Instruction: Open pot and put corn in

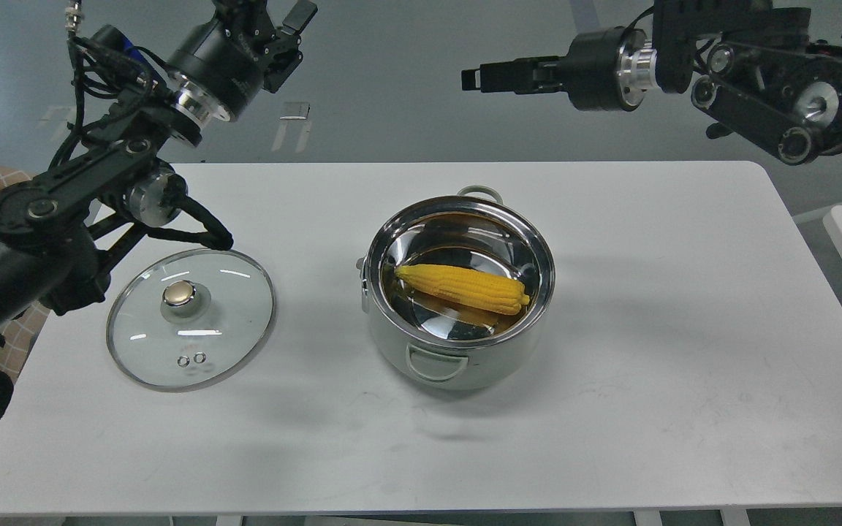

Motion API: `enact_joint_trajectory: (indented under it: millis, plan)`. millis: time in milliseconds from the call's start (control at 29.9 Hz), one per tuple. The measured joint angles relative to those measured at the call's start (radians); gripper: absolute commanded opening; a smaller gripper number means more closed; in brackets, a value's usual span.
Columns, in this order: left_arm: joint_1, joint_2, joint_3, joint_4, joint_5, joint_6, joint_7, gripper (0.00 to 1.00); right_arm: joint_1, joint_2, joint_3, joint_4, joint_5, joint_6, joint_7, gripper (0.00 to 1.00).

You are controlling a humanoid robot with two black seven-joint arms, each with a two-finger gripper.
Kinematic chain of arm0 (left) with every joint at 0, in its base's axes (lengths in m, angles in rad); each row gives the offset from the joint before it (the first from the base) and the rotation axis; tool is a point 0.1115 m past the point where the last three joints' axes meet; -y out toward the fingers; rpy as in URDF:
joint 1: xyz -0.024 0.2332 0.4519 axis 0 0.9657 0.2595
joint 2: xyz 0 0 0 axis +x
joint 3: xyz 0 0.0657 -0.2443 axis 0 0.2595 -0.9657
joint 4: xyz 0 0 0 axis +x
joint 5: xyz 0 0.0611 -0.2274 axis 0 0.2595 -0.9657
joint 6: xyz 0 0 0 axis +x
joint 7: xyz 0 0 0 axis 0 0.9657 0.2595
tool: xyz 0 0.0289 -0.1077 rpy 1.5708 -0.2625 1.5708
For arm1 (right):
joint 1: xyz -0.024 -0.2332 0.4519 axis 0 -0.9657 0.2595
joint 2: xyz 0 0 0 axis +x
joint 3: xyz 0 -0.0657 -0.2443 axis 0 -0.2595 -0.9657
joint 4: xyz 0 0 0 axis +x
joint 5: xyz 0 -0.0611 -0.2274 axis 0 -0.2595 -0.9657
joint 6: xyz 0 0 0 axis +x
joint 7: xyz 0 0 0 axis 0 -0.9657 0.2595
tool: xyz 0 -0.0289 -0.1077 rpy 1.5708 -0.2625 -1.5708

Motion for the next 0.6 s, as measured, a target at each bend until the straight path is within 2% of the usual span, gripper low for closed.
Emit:
enact_joint_trajectory:
  millis: [100,234,401,501,602]
  plan:
    - [0.0,-0.057,0.001,0.057,0.0,-0.01,0.0,0.97,-0.13,0.007,0.131,-0.089,0.123,-0.028,0.0,0.98]
    - [0.011,-0.115,-0.002,0.141,0.0,-0.049,0.0,0.98,-0.298,0.009,0.372,-0.108,0.198,-0.044,0.0,0.98]
    - [0.028,-0.195,-0.014,0.286,-0.016,-0.173,0.0,0.97,-0.481,0.018,0.74,-0.103,0.208,-0.035,0.0,0.98]
    - [0.03,-0.224,-0.017,0.344,-0.023,-0.219,0.0,0.98,-0.536,0.045,0.858,-0.101,0.212,-0.028,0.0,0.98]
    - [0.035,-0.239,-0.023,0.381,-0.068,-0.232,0.0,0.97,-0.564,0.065,0.898,-0.098,0.254,-0.016,0.0,0.98]
